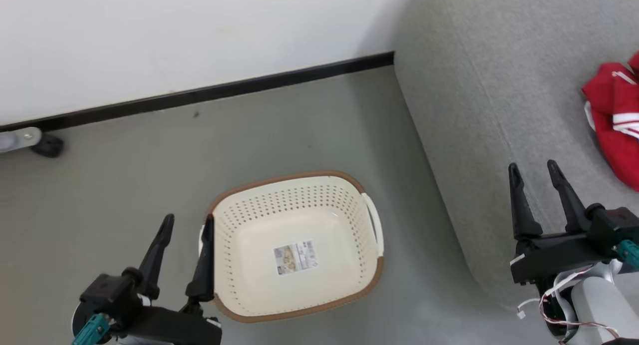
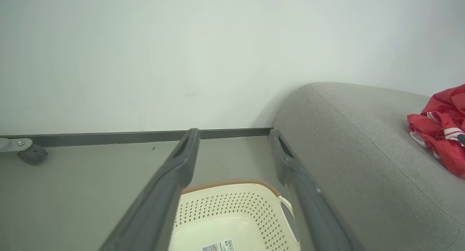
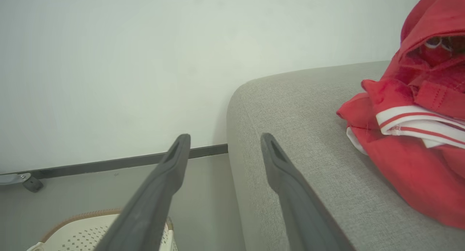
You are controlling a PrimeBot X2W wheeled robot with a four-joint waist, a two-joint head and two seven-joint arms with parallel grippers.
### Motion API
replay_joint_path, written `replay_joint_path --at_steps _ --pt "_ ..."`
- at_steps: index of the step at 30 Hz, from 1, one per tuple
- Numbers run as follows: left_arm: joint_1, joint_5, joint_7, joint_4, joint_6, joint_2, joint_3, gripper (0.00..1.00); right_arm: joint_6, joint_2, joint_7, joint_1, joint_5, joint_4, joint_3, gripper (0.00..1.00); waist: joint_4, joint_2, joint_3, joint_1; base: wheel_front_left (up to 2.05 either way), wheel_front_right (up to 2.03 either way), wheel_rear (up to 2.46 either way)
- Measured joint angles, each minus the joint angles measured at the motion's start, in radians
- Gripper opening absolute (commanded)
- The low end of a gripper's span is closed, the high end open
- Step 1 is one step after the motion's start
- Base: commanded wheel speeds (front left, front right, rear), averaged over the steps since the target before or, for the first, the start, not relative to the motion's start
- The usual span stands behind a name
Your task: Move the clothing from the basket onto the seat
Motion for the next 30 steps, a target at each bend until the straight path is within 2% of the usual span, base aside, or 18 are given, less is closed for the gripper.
replay_joint_path --at_steps 13,23,30 --pt "0.062 -0.026 -0.045 0.156 0.01 -0.019 0.057 1.0 0.008 0.039 0.0 0.093 -0.012 0.003 0.053 1.0 0.156 0.0 -0.118 0.0001 0.0 0.0 0.0" --pt "0.121 -0.027 -0.062 0.19 0.016 -0.026 0.098 1.0 0.016 0.053 0.0 0.153 -0.026 0.024 0.102 1.0 0.231 0.0001 -0.202 0.0 0.0 0.0 0.0" --pt "0.163 -0.021 -0.071 0.184 0.017 -0.026 0.123 1.0 0.016 0.061 0.0 0.163 -0.032 0.026 0.124 1.0 0.251 0.0 -0.251 0.0 0.0 0.0 0.0"
